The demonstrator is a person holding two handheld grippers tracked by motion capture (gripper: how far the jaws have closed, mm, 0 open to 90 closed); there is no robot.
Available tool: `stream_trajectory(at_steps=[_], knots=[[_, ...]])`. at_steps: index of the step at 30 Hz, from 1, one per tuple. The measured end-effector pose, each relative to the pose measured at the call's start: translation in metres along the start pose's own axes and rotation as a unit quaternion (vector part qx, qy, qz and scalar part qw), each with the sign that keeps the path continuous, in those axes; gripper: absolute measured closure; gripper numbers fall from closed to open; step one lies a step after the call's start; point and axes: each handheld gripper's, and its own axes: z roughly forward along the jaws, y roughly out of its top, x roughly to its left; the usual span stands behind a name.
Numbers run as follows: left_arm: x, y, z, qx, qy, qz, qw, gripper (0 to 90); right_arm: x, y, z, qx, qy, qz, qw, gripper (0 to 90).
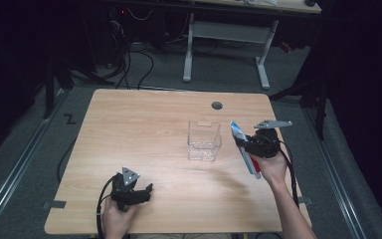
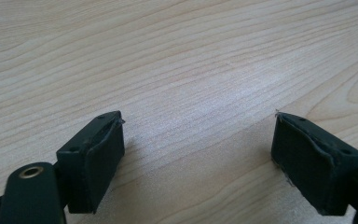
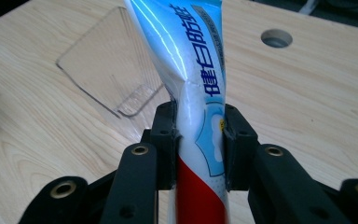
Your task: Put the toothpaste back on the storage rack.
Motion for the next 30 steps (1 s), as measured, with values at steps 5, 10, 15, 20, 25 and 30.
stream_trajectory(at_steps=[5, 10, 15, 20, 25, 30], knots=[[0.000, 0.000, 0.000, 0.000, 0.000, 0.000, 1.0000, 17.3, 0.012, 0.007, -0.005, -0.017, 0.011, -0.021, 0.9996, 70.5], [0.000, 0.000, 0.000, 0.000, 0.000, 0.000, 1.0000, 17.3, 0.021, 0.015, -0.005, -0.022, 0.020, -0.033, 0.9990, 70.6], [0.000, 0.000, 0.000, 0.000, 0.000, 0.000, 1.0000, 17.3, 0.028, 0.025, -0.006, -0.036, 0.031, -0.036, 0.9982, 70.7], [0.000, 0.000, 0.000, 0.000, 0.000, 0.000, 1.0000, 17.3, 0.034, 0.035, -0.004, -0.044, 0.040, -0.040, 0.9974, 70.8], [0.000, 0.000, 0.000, 0.000, 0.000, 0.000, 1.0000, 17.3, 0.041, 0.045, 0.000, -0.048, 0.049, -0.044, 0.9967, 70.8], [0.000, 0.000, 0.000, 0.000, 0.000, 0.000, 1.0000, 17.3, 0.047, 0.054, 0.004, -0.056, 0.052, -0.050, 0.9959, 70.7]])
